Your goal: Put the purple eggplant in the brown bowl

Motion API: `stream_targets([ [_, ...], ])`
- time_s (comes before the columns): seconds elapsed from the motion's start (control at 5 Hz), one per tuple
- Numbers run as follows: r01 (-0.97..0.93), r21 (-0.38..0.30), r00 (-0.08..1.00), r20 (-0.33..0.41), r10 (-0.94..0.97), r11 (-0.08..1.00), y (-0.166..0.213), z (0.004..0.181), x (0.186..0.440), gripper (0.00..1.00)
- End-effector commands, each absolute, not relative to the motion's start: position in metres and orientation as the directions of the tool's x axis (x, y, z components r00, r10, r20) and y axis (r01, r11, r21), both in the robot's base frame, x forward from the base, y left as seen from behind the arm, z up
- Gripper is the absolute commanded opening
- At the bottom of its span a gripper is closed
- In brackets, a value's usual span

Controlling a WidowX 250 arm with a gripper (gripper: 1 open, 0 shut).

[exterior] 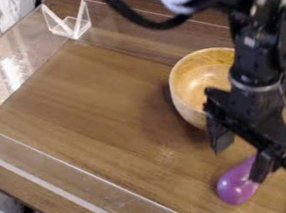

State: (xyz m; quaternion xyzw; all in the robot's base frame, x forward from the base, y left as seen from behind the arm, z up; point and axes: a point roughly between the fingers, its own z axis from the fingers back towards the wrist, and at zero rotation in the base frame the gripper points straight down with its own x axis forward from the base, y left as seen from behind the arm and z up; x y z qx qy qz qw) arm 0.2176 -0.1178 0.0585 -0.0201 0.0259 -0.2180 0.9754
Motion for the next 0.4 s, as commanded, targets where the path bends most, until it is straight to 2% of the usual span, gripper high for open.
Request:
stream_targets([
  [0.0,0.459,-0.057,0.887,-0.017,-0.461,0.886,-0.1216,0.0546,0.2174,1.00],
  [0.2,0.477,-0.058,0.878,-0.019,-0.479,0.877,-0.1221,0.0457,0.2174,1.00],
])
